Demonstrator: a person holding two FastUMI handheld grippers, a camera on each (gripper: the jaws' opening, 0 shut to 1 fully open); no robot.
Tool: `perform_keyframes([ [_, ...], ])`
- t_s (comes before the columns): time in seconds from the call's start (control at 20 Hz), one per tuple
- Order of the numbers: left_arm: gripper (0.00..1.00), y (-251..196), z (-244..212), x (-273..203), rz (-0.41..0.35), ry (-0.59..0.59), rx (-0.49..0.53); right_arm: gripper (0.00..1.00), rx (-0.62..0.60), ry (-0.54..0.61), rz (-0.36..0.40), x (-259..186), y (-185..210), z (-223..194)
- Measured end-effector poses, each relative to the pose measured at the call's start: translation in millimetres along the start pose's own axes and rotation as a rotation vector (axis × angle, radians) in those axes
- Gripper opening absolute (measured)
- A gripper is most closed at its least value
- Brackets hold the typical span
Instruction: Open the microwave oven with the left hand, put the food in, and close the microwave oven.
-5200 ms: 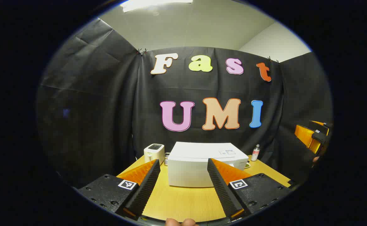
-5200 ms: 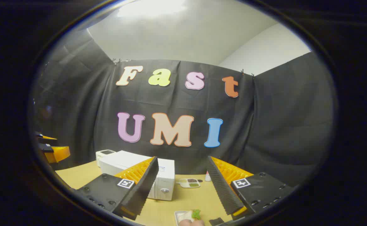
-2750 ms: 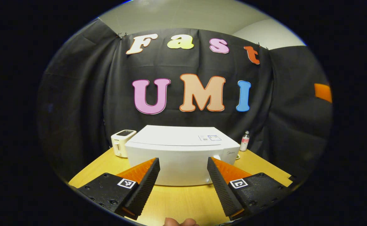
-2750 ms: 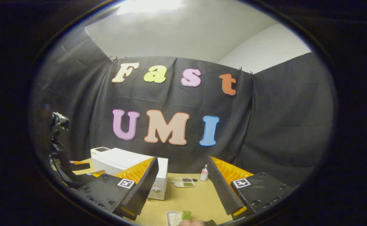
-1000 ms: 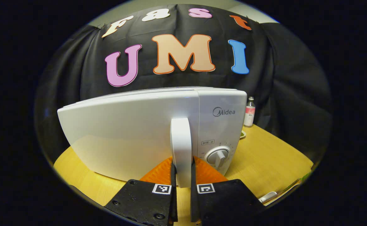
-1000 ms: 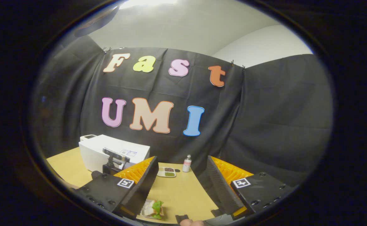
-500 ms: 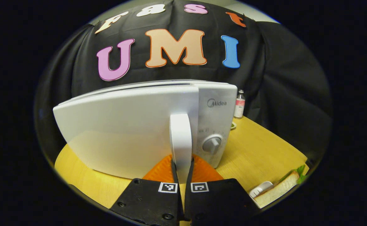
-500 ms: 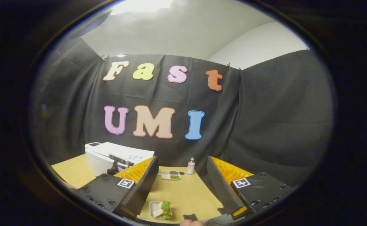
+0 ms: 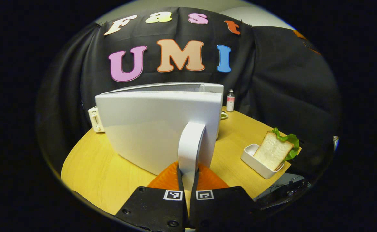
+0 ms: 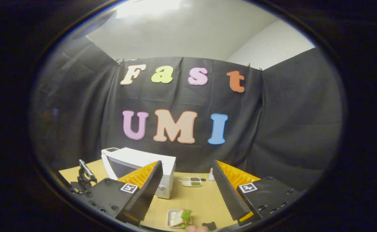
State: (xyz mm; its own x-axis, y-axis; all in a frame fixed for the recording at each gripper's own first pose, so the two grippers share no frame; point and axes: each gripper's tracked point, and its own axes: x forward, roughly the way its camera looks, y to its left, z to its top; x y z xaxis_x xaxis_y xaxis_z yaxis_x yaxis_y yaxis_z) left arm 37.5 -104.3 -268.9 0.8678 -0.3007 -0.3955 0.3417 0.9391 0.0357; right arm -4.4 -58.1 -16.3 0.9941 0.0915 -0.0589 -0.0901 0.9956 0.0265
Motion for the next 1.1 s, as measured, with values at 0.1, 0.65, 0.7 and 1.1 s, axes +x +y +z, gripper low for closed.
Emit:
perform_keyframes([
  [0.1, 0.01, 26, -10, -28, 0.061, 0.01, -0.003, 0.97, 0.008, 0.0, 0.034, 8, 18, -3],
  [0.65, 0.0, 171, -47, -110, 0.234, 0.07, -0.156, 0.97, 0.02, -0.012, 0.171, 34, 106, -8],
  [0.7, 0.0, 171, -47, -111, 0.224, 0.073, -0.153, 0.97, 0.016, -0.015, 0.17, 34, 107, -8],
  [1.1, 0.0, 176, -46, -111, 0.205, 0.081, -0.138, 0.97, -0.013, 0.006, 0.103, 25, 89, -22],
])
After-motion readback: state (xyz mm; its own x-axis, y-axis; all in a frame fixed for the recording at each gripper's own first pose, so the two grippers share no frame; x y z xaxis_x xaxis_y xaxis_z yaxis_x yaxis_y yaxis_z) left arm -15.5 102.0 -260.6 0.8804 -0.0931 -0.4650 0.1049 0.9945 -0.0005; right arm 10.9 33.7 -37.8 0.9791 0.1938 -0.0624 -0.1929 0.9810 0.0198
